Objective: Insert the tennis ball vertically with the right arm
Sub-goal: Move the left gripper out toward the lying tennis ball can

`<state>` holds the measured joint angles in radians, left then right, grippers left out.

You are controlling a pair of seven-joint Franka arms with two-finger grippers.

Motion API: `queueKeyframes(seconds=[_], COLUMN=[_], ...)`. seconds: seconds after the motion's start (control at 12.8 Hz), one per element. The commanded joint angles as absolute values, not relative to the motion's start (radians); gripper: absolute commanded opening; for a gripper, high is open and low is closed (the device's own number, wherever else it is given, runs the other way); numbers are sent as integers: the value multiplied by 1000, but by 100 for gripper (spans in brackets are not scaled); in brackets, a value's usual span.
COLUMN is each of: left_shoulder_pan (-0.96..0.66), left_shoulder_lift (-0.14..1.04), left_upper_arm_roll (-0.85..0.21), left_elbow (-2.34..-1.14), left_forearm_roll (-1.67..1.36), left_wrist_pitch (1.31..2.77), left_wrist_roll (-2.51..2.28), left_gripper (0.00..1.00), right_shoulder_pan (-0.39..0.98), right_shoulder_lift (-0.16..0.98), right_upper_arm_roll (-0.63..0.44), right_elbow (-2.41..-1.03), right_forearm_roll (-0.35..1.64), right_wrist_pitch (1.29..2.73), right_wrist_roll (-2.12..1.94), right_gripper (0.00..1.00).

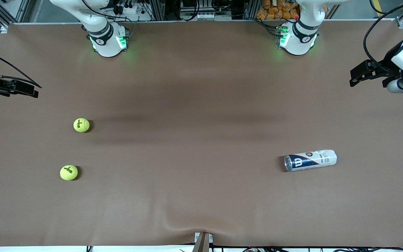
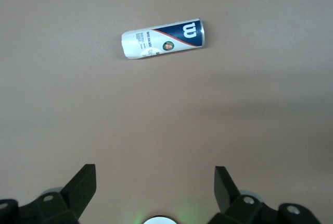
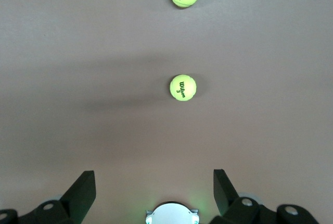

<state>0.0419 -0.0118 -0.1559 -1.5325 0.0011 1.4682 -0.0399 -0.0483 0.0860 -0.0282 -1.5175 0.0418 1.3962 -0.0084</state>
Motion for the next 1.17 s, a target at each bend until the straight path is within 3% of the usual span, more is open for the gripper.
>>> queueKeyframes(seconds=[0.0, 0.47, 0.78, 1.09], left_shoulder_pan=[41, 38, 29, -12], left_shoulder_lift=[-6, -8, 41, 81], left_upper_arm_roll=[-166, -176, -230, -331], left_elbow=[-1505, -1525, -1546, -1693], left_forearm_roll=[23, 20, 29, 202], left_wrist_pitch=[1448, 1443, 1445, 1532], left_wrist_roll=[49, 69, 69, 69], left_gripper=[100, 100, 100, 100], right_shoulder_pan=[-61, -77, -103, -72], right_shoulder_lift=[69, 20, -27, -46], right_upper_arm_roll=[-23, -28, -23, 8], right_elbow=[-1519, -1535, -1523, -1528], right_forearm_roll=[83, 86, 69, -2], right_wrist_pitch=[1352, 1319, 1379, 1460], right_wrist_roll=[-12, -5, -18, 50], right_gripper=[100, 100, 100, 100])
